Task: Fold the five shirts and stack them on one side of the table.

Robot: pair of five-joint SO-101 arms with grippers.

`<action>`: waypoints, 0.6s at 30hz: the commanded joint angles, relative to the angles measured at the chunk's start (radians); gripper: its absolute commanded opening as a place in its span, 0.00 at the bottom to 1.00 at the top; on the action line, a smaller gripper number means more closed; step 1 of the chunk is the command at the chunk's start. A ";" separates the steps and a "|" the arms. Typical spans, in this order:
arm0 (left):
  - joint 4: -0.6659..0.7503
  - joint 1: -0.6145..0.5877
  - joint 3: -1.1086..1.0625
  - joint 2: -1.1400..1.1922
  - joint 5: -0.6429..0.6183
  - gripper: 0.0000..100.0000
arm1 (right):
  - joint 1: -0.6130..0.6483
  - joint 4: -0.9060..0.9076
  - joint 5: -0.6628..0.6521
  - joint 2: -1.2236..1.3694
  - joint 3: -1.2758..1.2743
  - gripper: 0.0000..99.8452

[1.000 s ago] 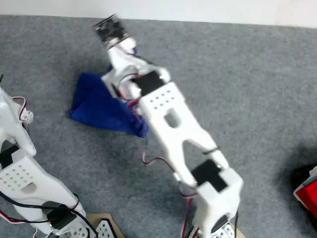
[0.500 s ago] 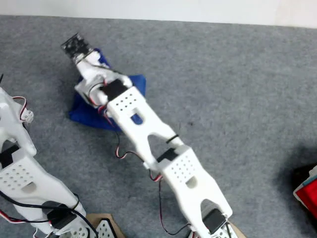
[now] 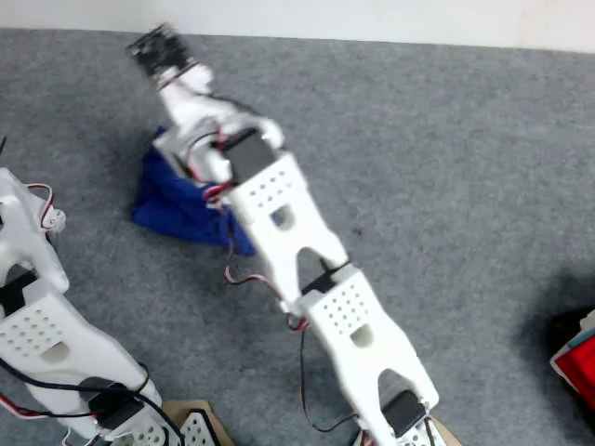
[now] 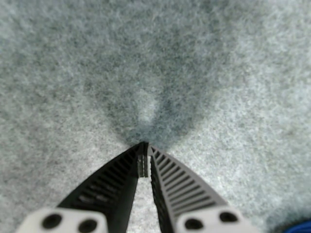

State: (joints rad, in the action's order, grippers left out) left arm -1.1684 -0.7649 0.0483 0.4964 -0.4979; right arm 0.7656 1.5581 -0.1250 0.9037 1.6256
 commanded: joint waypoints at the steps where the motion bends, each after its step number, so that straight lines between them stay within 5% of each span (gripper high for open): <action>1: 0.008 0.071 0.012 -0.007 0.002 0.01 | -0.071 0.209 0.015 -0.137 0.145 0.23; 4: 0.012 0.148 0.018 -0.016 0.035 0.01 | -0.168 0.209 0.018 -0.180 0.111 0.19; 8: 0.005 0.248 0.110 -0.016 0.117 0.01 | -0.254 0.211 0.020 -0.216 0.094 0.00; 13: -0.055 0.375 0.226 -0.013 0.222 0.01 | -0.372 0.213 0.123 -0.328 -0.054 0.01; 18: -0.123 0.478 0.360 -0.015 0.262 0.01 | -0.427 0.209 0.124 -0.564 -0.550 0.01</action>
State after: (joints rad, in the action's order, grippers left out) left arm -1.2390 -0.3782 0.2816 0.4964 -0.2616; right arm 0.3728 1.7530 -0.0161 0.5109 1.3556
